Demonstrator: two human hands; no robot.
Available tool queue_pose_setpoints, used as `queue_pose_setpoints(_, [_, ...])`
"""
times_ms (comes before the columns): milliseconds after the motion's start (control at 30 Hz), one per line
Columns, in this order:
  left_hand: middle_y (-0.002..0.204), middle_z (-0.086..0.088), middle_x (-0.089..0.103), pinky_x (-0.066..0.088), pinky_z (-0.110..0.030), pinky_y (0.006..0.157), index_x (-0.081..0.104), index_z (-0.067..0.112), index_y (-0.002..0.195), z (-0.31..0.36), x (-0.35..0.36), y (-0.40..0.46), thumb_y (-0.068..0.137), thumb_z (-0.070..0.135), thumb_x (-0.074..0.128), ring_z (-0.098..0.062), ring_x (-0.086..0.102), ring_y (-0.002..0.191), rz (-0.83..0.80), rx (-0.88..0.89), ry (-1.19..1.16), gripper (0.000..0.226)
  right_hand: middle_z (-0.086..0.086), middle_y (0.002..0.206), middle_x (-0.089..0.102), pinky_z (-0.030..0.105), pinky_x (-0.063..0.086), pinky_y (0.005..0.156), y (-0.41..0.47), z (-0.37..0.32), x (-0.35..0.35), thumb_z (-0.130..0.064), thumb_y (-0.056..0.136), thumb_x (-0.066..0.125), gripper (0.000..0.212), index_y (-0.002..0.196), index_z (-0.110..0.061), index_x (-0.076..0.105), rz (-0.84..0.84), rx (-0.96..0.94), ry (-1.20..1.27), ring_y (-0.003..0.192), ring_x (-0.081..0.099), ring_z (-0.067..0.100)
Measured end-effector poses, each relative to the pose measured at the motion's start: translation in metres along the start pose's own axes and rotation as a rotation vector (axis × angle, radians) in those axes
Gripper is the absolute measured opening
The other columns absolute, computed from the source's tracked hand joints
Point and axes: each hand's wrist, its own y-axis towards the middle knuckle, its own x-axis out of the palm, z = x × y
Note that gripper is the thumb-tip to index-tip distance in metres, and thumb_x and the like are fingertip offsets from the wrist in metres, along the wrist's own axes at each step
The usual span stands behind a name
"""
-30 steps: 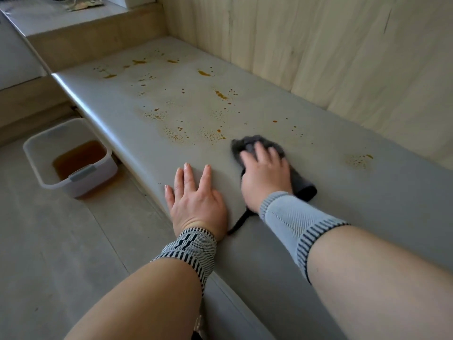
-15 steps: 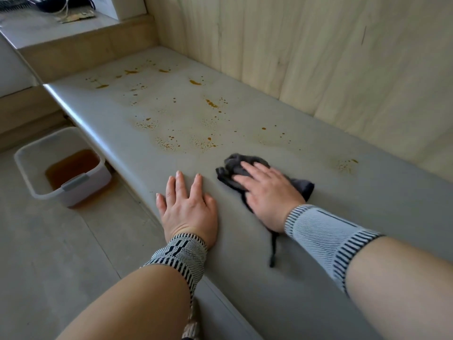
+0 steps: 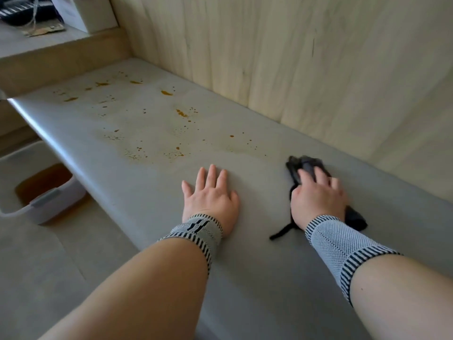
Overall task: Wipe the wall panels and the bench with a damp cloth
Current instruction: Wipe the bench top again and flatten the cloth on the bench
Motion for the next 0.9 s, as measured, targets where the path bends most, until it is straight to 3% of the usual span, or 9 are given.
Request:
queue_pose_setpoints(100, [0.166, 0.008, -0.006, -0.007, -0.051, 0.121, 0.005, 0.029, 0.157, -0.004, 0.009, 0.0, 0.099, 0.049, 0.02, -0.016, -0.009, 0.152, 0.039, -0.024, 0.022, 0.063, -0.006, 0.159, 0.02, 0.043, 0.024, 0.108, -0.003, -0.017, -0.001, -0.03, 0.098, 0.036, 0.045, 0.142, -0.035, 0.038, -0.012, 0.127, 0.006, 0.131, 0.028, 0.027])
queue_pose_setpoints(267, [0.166, 0.009, -0.004, -0.006, -0.05, 0.122, 0.006, 0.032, 0.157, -0.001, 0.007, -0.002, 0.099, 0.051, 0.021, -0.015, -0.008, 0.152, 0.056, -0.036, 0.031, 0.063, -0.01, 0.159, 0.025, 0.042, 0.027, 0.108, -0.016, -0.035, 0.009, -0.036, 0.093, 0.032, 0.05, 0.142, -0.038, 0.042, -0.082, -0.515, 0.058, 0.134, 0.03, 0.024])
queue_pose_setpoints(333, [0.166, 0.009, -0.003, -0.007, -0.049, 0.122, 0.007, 0.031, 0.157, -0.001, 0.008, -0.003, 0.1, 0.051, 0.022, -0.015, -0.007, 0.152, 0.066, -0.038, 0.018, 0.062, -0.005, 0.152, 0.04, 0.044, 0.035, 0.107, -0.002, -0.012, 0.009, -0.04, 0.084, 0.024, 0.059, 0.134, -0.033, 0.055, -0.066, -0.589, 0.083, 0.128, 0.042, 0.027])
queue_pose_setpoints(400, [0.166, 0.009, -0.002, -0.008, -0.048, 0.122, 0.008, 0.031, 0.157, -0.002, 0.008, -0.003, 0.1, 0.05, 0.022, -0.015, -0.007, 0.152, 0.079, -0.043, 0.008, 0.062, 0.0, 0.148, 0.045, 0.044, 0.037, 0.106, 0.015, 0.011, 0.007, -0.037, 0.086, 0.032, 0.053, 0.131, -0.029, 0.058, 0.033, -0.363, 0.082, 0.122, 0.045, 0.031])
queue_pose_setpoints(533, [0.166, 0.009, -0.002, -0.009, -0.047, 0.122, 0.008, 0.031, 0.157, -0.001, 0.011, -0.003, 0.099, 0.05, 0.022, -0.014, -0.007, 0.152, 0.095, -0.044, 0.013, 0.062, -0.001, 0.156, 0.028, 0.045, 0.026, 0.107, 0.029, 0.003, 0.001, -0.03, 0.097, 0.036, 0.042, 0.139, -0.029, 0.044, -0.003, 0.196, 0.026, 0.131, 0.03, 0.03])
queue_pose_setpoints(600, [0.166, 0.01, -0.001, -0.009, -0.047, 0.122, 0.008, 0.032, 0.157, -0.001, 0.012, -0.003, 0.099, 0.05, 0.022, -0.014, -0.007, 0.152, 0.102, -0.045, 0.014, 0.062, -0.003, 0.156, 0.027, 0.044, 0.027, 0.104, 0.021, -0.023, 0.001, -0.029, 0.097, 0.037, 0.042, 0.138, -0.031, 0.043, -0.004, 0.04, 0.014, 0.129, 0.031, 0.029])
queue_pose_setpoints(700, [0.166, 0.01, -0.001, -0.008, -0.047, 0.122, 0.009, 0.032, 0.157, -0.001, 0.012, -0.003, 0.099, 0.051, 0.022, -0.014, -0.006, 0.152, 0.113, -0.049, 0.019, 0.062, -0.008, 0.156, 0.03, 0.041, 0.029, 0.105, 0.005, -0.035, 0.011, -0.029, 0.094, 0.046, 0.045, 0.138, -0.035, 0.047, -0.025, -0.503, 0.058, 0.131, 0.034, 0.025])
queue_pose_setpoints(767, [0.166, 0.01, -0.001, -0.008, -0.047, 0.122, 0.008, 0.032, 0.157, -0.002, 0.012, -0.003, 0.099, 0.051, 0.021, -0.014, -0.006, 0.152, 0.111, -0.05, 0.02, 0.062, -0.008, 0.156, 0.032, 0.038, 0.028, 0.109, 0.016, -0.021, 0.009, -0.028, 0.093, 0.048, 0.046, 0.139, -0.035, 0.048, -0.059, -0.601, 0.055, 0.132, 0.035, 0.023])
queue_pose_setpoints(900, [0.166, 0.01, -0.002, -0.009, -0.047, 0.122, 0.007, 0.032, 0.157, -0.001, 0.013, -0.003, 0.099, 0.051, 0.021, -0.014, -0.008, 0.152, 0.099, -0.05, 0.02, 0.062, -0.003, 0.153, 0.034, 0.042, 0.031, 0.107, 0.048, 0.02, 0.003, -0.03, 0.095, 0.041, 0.045, 0.14, -0.03, 0.046, 0.017, 0.029, 0.025, 0.128, 0.035, 0.03])
